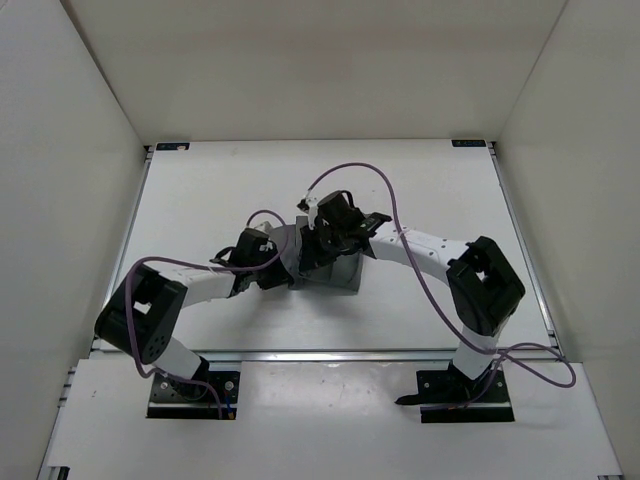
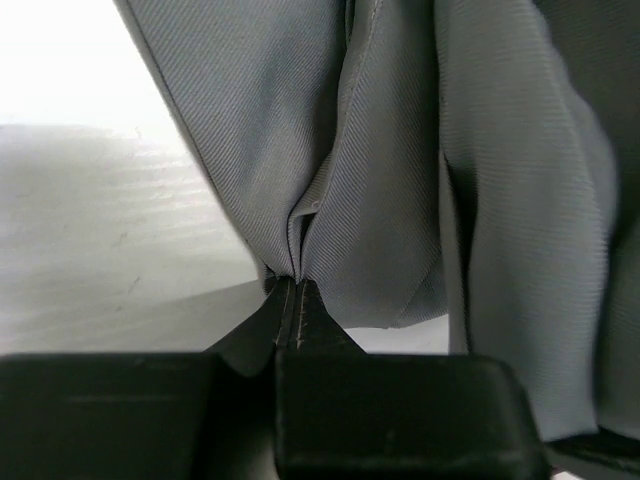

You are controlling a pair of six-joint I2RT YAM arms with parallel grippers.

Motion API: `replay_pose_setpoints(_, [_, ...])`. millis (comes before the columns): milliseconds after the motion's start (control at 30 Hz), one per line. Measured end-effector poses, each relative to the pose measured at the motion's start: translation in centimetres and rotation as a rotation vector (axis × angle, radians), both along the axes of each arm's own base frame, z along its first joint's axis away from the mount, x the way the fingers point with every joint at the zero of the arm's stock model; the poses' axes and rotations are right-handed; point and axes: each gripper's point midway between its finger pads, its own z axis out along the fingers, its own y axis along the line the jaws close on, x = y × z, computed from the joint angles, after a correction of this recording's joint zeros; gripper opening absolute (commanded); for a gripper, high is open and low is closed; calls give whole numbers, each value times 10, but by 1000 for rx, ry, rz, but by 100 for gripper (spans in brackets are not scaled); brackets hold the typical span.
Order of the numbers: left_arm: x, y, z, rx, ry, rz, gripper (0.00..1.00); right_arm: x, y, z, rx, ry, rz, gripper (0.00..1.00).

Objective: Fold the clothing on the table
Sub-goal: Fold the skirt

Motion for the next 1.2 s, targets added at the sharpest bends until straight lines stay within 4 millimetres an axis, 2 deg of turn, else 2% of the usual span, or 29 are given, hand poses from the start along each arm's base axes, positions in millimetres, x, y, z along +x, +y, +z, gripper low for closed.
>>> replay_pose_setpoints(200, [-7,9,2,-4,-5,15,0,5,15,-12,9,30,4,0])
replay_pose_setpoints(233, [-7,12,3,-6,-7,22,5,6,18,-15,8,36,6,7])
replay_pose_setpoints(267, [-8,15,5,-7,-9,27,20,7,20,-18,5,47,8,11])
replay_pose_setpoints(300, [-9,18,7,-10,-13,32,28,6,21,-20,4,56,14,15])
replay_pose_setpoints(367, [-8,23,17,-25,-27,50,31,2,22,-24,3,72,30,18])
replay_pose_setpoints(400, [-6,26,23,-35,-41,60,40,0,22,-23,7,77,39,22])
replay_pose_setpoints(500, [1,36,44,-63,-89,91,54,-9,24,-13,48,74,81,38])
replay_pose_setpoints(567, [5,44,55,-72,-107,115,56,-20,21,-1,79,69,114,49])
replay_pose_setpoints(667, [9,53,65,-71,-126,139,59,-30,15,22,123,28,143,49])
replay_pose_setpoints(767, [6,57,73,-72,-138,141,65,-34,7,44,168,-25,141,48])
replay_pose_setpoints(833, [1,60,77,-73,-140,132,85,-33,-1,53,183,-51,124,49])
replay_pose_setpoints(867, [-1,63,79,-72,-141,126,98,-29,-6,55,183,-60,107,51])
replay_pose_setpoints(967, [-10,72,87,-68,-147,110,98,-15,-24,49,158,-70,43,52])
replay_pose_setpoints(1067, [-15,79,104,-49,-170,78,98,-8,-52,31,124,-50,-30,52])
replay_pose_setpoints(1200, [-17,74,130,-3,-212,-8,99,-2,-89,15,71,-28,-129,54])
